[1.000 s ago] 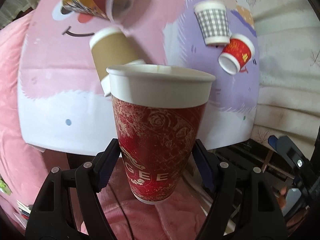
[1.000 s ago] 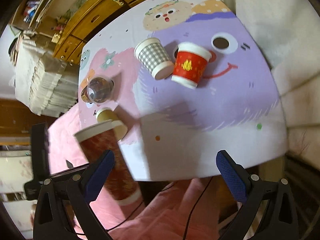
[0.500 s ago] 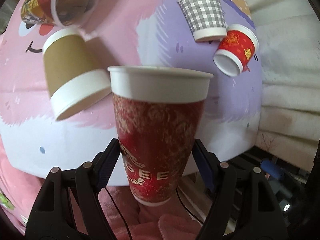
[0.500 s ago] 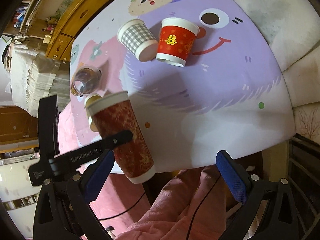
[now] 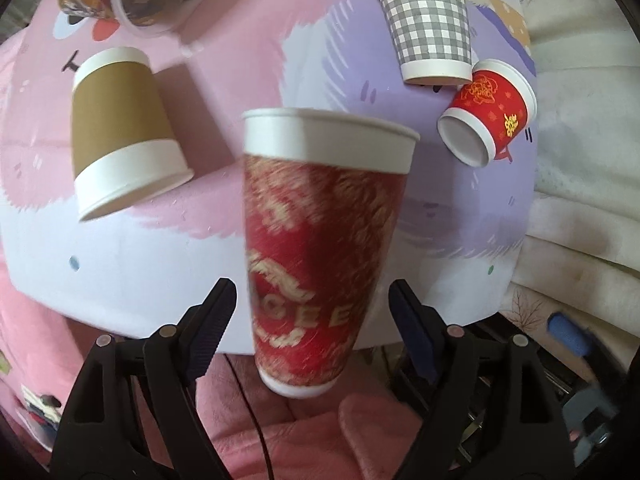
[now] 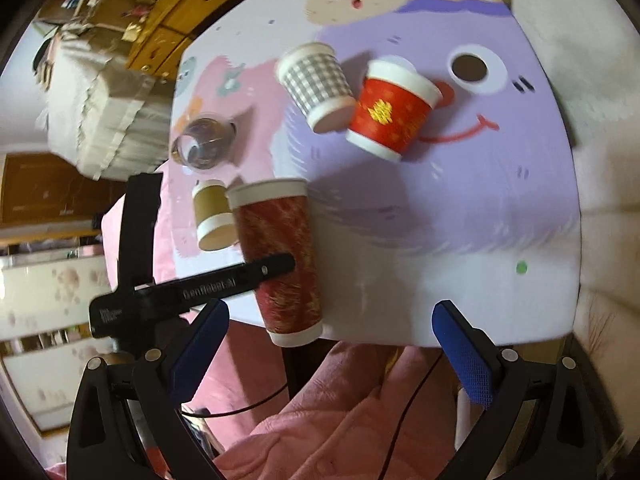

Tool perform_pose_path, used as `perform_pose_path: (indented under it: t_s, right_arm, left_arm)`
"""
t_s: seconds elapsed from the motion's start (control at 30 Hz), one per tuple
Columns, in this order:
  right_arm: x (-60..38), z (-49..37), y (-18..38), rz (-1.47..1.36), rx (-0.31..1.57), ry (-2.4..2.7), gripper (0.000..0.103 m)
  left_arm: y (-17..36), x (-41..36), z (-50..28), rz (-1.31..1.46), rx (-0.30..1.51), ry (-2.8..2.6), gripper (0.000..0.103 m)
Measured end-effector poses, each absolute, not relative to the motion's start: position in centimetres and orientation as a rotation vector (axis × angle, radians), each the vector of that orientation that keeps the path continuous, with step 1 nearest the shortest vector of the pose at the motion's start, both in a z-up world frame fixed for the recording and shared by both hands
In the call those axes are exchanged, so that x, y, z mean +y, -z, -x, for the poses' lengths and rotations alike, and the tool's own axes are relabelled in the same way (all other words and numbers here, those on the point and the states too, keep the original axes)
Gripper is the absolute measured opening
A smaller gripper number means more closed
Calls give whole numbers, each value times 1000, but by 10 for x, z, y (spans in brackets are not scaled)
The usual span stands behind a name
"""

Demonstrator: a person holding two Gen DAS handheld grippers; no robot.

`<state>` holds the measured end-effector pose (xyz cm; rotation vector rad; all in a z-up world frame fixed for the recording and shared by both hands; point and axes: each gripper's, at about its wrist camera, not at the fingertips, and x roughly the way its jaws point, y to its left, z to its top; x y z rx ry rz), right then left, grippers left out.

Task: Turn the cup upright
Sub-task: 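Lift the tall red cup with the right gripper, then rotate the right tool to turn the red cup rim-up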

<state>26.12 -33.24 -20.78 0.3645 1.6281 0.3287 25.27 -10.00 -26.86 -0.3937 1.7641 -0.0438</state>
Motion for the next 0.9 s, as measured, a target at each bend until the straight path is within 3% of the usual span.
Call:
perform_pose_path:
  t_s: [0.3,0.6,0.9]
  right_arm:
    - [-337,-282,196,-381,1591,-400,103]
    - [-314,-273,229,-487,1605,-352,103]
    - [-256,-245,242,-407,1386,-297,103]
  left_arm:
    - [215,-82,-234,422,1662,-8,78]
    - [163,-54,-197,382,1326,-121,78]
    - [155,-15,-171,260,1123,-64,78]
